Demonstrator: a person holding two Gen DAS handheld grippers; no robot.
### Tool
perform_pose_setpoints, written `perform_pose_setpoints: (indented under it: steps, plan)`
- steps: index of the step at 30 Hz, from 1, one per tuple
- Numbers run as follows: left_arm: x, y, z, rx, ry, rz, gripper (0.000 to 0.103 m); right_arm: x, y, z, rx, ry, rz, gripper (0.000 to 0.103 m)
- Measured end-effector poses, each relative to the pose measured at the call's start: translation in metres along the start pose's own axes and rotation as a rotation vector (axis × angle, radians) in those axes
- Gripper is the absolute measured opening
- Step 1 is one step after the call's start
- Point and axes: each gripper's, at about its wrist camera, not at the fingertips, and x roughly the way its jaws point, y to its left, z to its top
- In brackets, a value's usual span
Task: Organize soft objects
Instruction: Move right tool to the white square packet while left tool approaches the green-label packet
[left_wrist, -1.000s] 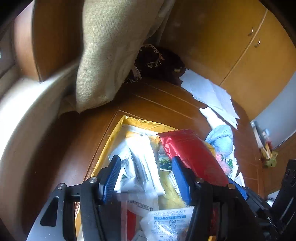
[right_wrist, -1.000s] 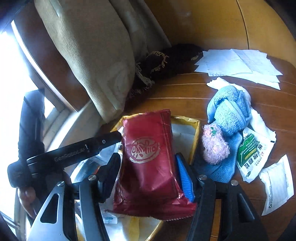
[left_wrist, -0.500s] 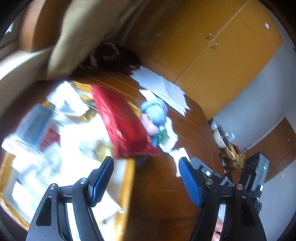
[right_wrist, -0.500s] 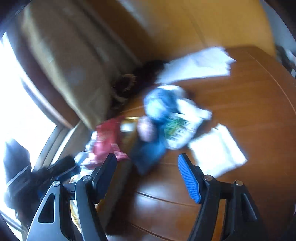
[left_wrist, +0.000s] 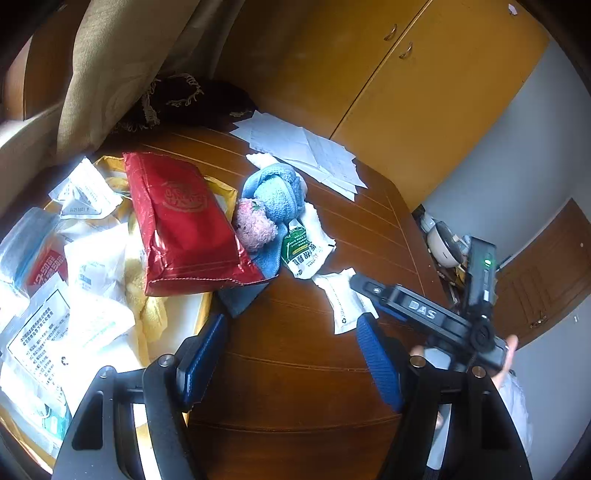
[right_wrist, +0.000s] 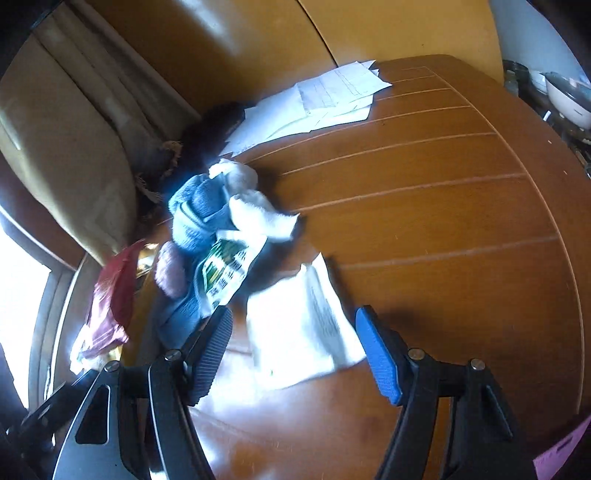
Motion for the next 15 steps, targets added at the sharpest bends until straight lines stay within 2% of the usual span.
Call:
perform_pose_setpoints:
  steps: [6,9,11,13,15]
  plan:
    - [0.009,-0.004,0.007,-0.007,0.007,0.001,0.076,0.015,0.02,-0.003,-0.12,-0.004,-0.071,0.072]
    - [0.013,-0.01,0.012,0.011,0.004,0.016,0.076,0.02,0.034,-0.013,-0.201,-0.011,-0.149,0.072]
    - [0.015,-0.016,0.017,0.024,0.0,0.028,0.076,0.023,0.045,-0.019,-0.266,-0.016,-0.222,0.067]
    - [0.018,-0.023,0.021,0.05,0.0,0.051,0.076,0.024,0.051,-0.025,-0.305,-0.013,-0.256,0.055]
    - [0.024,-0.03,0.025,0.082,0.006,0.075,0.076,0.021,0.051,-0.029,-0.316,-0.015,-0.268,0.05]
